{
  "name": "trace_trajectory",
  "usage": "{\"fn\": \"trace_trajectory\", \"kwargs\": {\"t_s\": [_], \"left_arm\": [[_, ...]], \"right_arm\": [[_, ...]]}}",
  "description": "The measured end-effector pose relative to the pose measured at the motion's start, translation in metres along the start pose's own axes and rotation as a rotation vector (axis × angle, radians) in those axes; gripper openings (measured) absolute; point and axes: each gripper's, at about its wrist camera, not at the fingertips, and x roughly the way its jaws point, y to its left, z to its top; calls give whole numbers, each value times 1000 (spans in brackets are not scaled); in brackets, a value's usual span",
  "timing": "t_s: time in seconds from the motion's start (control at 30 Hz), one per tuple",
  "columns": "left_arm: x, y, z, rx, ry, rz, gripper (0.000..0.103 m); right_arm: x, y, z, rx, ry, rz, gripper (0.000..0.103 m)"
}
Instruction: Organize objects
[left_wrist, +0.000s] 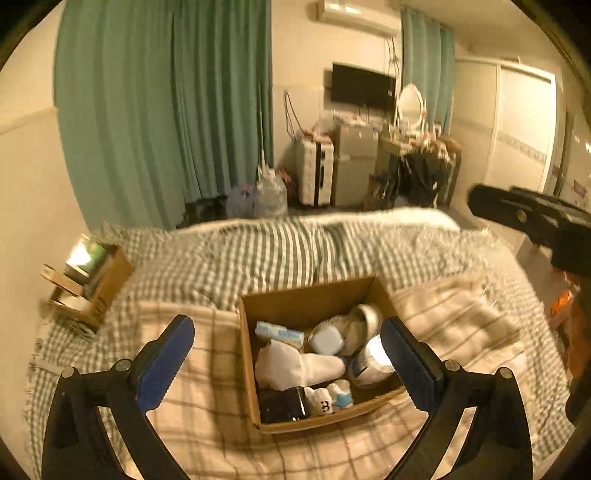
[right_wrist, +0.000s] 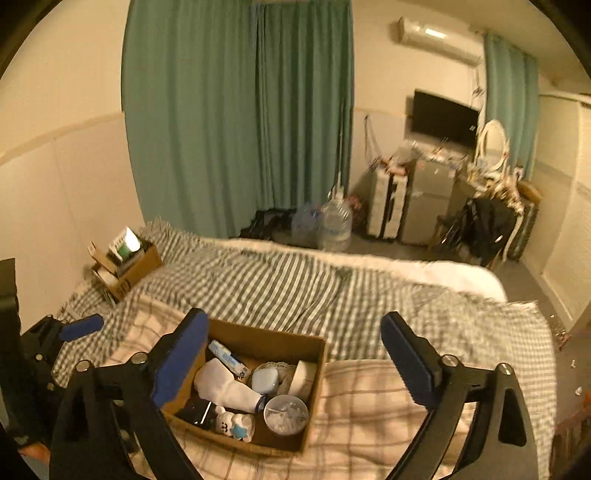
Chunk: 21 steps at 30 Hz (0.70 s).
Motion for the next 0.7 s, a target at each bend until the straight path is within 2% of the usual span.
{"fn": "trace_trajectory", "kwargs": {"t_s": [0.03, 0.13, 0.23, 0.37, 0.5, 0.7], "left_arm": [[-13, 0, 3, -8, -17, 0, 103], [-48, -1, 9, -24, -68, -8, 103], [-77, 1, 7, -30, -113, 0, 103], [-96, 3, -7, -32, -144, 15, 103], [-105, 2, -31, -20, -176, 41, 103], [-91, 7, -67, -56, -184, 59, 103]], "right_arm": [[-16, 0, 3, 1, -14, -19, 103], [-59, 5, 5, -10, -74, -52, 103], [-88, 11, 1, -26, -102, -74, 103], [-112, 16, -19, -35, -118, -102, 103], [-115, 19, -57, -17, -104, -131, 103], [-85, 16, -113, 31, -60, -147, 103]]}}
